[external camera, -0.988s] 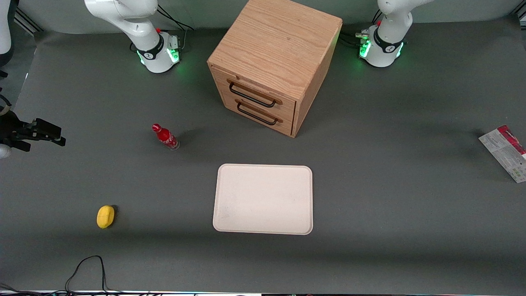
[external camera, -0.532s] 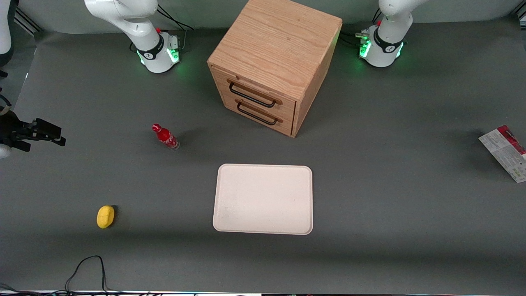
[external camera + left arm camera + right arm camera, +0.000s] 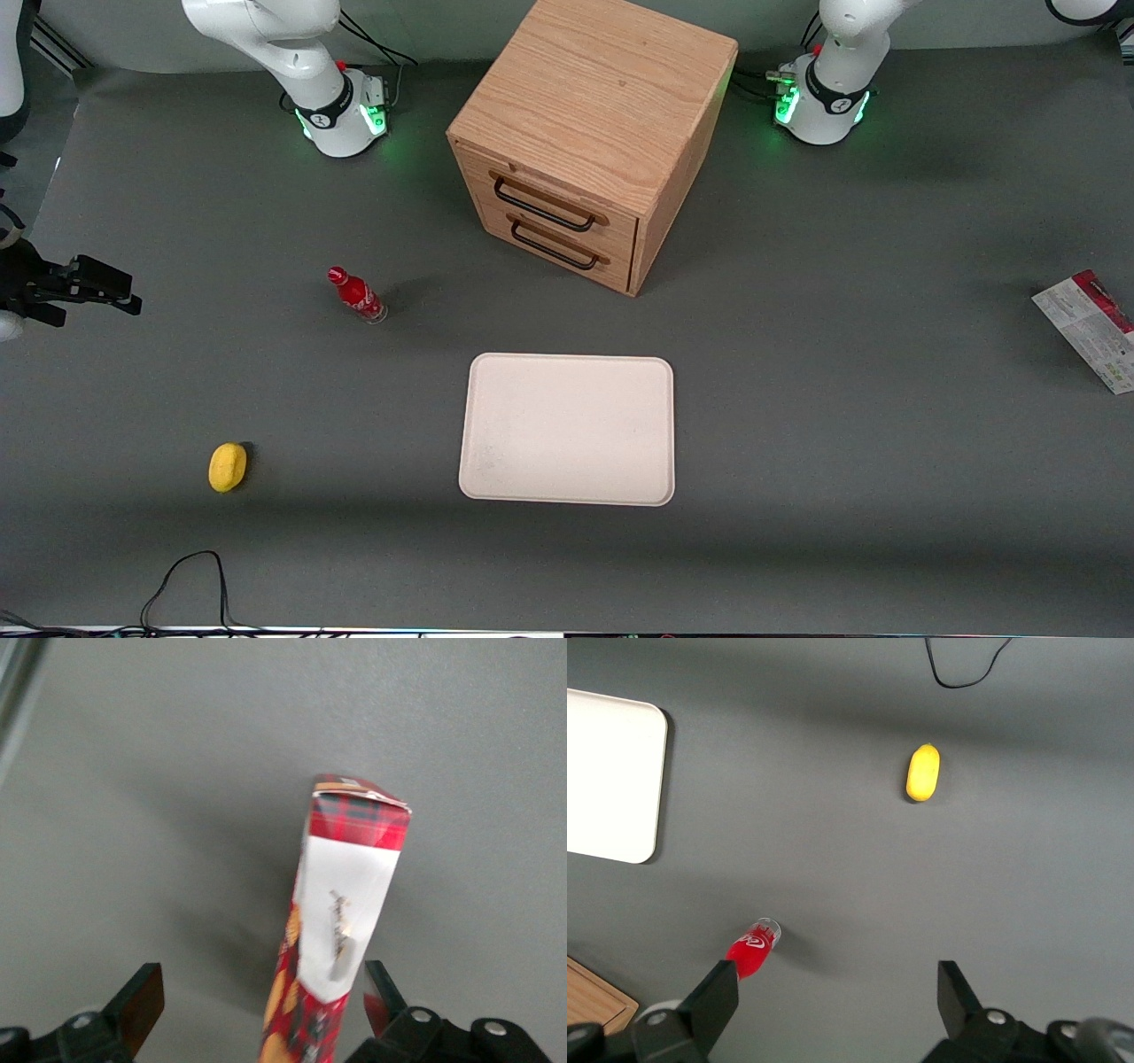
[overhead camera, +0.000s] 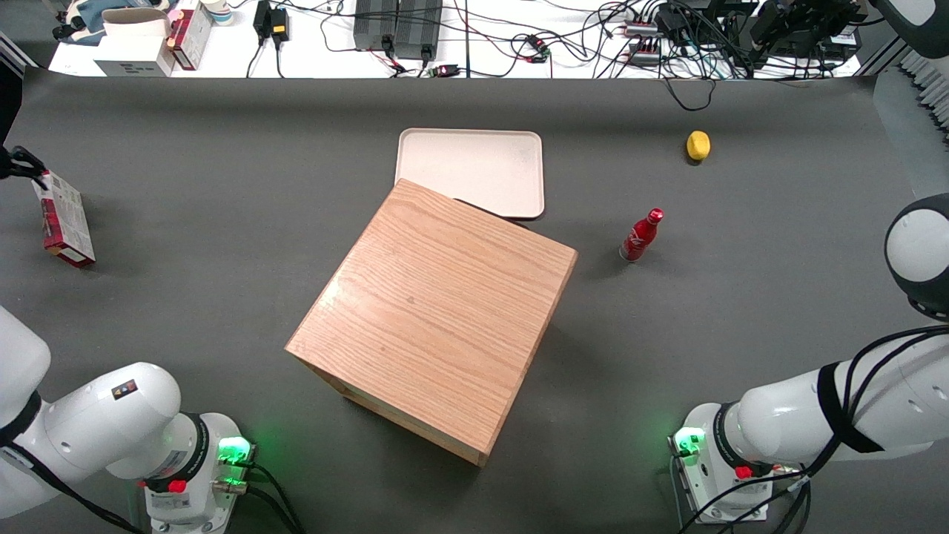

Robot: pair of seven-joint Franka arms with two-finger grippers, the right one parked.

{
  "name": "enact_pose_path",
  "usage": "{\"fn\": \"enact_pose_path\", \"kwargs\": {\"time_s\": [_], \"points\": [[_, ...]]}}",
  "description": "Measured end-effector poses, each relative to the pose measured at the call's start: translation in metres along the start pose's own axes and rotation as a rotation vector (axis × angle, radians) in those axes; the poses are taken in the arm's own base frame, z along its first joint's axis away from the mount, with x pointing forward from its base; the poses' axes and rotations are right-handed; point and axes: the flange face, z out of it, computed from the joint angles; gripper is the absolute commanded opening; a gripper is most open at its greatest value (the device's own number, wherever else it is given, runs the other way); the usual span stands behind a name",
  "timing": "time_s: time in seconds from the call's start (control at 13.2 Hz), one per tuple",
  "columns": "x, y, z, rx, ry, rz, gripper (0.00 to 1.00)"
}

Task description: Place red cookie box on tray

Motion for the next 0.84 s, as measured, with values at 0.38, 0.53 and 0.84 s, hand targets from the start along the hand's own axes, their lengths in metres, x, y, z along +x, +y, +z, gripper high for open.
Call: {"fn": "enact_pose_path", "kwargs": {"time_s": [0.38,0.53,0.84], "points": [[-0.001,0.007,0.016,-0.021,-0.016,-0.023,1.0],[-0.002,0.008,0.022,-0.029,-0.016,-0.027,1.0],[-0.003,0.008,0.026,-0.035,-0.02,-0.03,0.93]]}}
